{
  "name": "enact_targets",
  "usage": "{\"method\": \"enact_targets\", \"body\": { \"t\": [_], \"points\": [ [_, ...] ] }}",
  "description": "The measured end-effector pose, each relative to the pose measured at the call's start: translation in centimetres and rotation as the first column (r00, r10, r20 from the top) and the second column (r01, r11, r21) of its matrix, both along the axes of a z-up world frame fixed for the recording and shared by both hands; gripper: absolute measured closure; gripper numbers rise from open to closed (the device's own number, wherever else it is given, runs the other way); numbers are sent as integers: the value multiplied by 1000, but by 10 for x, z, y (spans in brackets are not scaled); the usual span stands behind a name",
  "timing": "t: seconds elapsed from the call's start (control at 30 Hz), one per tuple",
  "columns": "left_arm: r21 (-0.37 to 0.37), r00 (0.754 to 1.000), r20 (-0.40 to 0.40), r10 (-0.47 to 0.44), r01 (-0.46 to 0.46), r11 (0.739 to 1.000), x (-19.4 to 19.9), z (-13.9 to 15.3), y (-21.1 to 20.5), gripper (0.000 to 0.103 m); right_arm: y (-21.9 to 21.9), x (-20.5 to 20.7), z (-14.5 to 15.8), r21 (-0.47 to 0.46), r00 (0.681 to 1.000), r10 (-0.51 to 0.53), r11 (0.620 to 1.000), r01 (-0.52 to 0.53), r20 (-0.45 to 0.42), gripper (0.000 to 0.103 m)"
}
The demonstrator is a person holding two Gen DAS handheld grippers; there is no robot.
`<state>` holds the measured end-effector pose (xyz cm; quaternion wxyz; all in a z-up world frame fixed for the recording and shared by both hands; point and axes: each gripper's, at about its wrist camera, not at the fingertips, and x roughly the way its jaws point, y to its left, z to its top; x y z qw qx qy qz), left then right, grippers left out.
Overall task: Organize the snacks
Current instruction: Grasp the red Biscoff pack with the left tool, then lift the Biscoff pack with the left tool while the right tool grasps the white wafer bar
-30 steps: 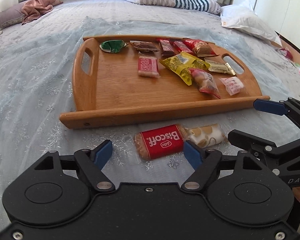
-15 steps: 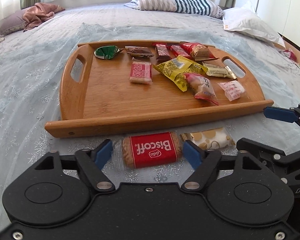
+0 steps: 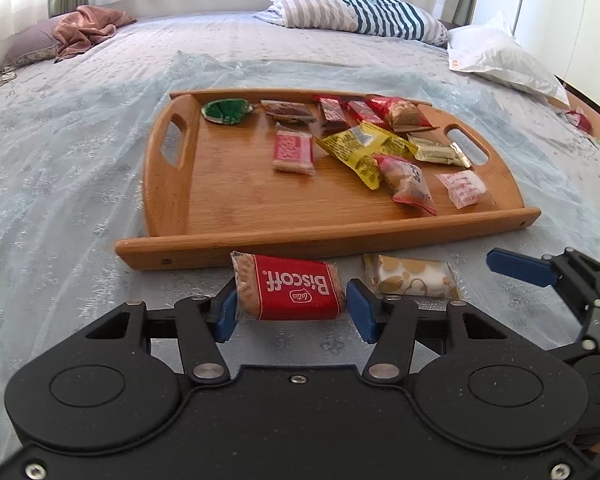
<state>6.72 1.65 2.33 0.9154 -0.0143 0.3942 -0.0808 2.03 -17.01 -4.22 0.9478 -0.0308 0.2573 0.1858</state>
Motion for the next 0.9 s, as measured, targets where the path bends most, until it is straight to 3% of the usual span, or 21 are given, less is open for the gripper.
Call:
{"method": "enact_targets", "body": {
  "t": [0.23, 0.73, 0.9],
  "points": [
    [-1, 999, 38, 32, -32, 999, -6, 13, 14, 50, 8, 9, -2, 22, 998, -55, 998, 55, -19, 19],
    [-12, 997, 50, 55, -54, 998, -2, 18, 28, 50, 18, 13, 1, -40, 998, 15, 999, -17, -55, 52],
    [-13, 997, 51, 61, -60, 998, -1, 18, 32, 50, 20, 4, 9, -68, 996, 53, 996, -58, -75, 50]
  ]
}}
